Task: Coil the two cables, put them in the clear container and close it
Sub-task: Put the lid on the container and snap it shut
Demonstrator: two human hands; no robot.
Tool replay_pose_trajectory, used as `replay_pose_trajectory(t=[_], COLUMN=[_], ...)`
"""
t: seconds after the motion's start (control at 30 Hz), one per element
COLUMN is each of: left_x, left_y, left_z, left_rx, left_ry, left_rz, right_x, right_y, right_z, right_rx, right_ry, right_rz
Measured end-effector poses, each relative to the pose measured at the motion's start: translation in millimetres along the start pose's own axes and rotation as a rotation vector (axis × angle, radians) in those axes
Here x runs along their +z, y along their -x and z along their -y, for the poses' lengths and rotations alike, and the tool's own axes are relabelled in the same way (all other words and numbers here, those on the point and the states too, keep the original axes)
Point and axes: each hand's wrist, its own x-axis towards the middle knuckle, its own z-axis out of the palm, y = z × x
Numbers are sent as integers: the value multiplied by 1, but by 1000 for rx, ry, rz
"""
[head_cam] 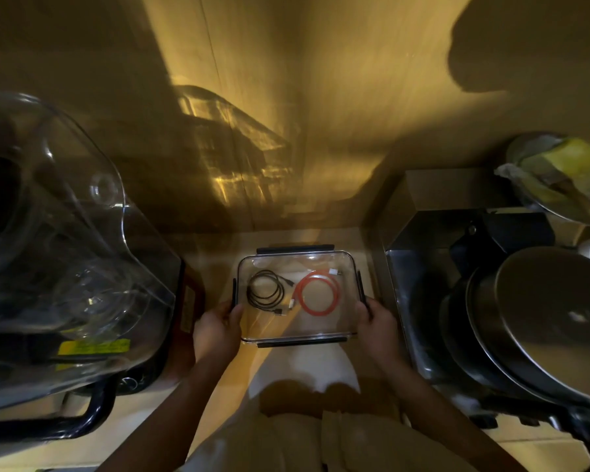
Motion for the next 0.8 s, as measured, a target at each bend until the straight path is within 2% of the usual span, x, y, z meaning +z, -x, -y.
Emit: replay_pose_trajectory(t=[0.27,0.4,0.47,0.57,0.67,0.8], left_x=[1,0,1,10,18,19], left_y=[2,6,7,10,13,12], left_z=[-3,-10,-15,-15,-10,-10], left_rx=[30,258,391,551,587,568], left_ry=[-14,-94,-155,-271,-453,-595], left_rz=[25,-15,62,271,356,365], right_x=[-1,2,2,7,13,14], right_y=[1,2,2,4,5,3], right_z=[4,11,15,16,5,1], right_rx=[19,-103,-254,-421,-514,-525], right_ry=[-10,50,135,276,505,597], right_rz=[39,43,69,294,391,391])
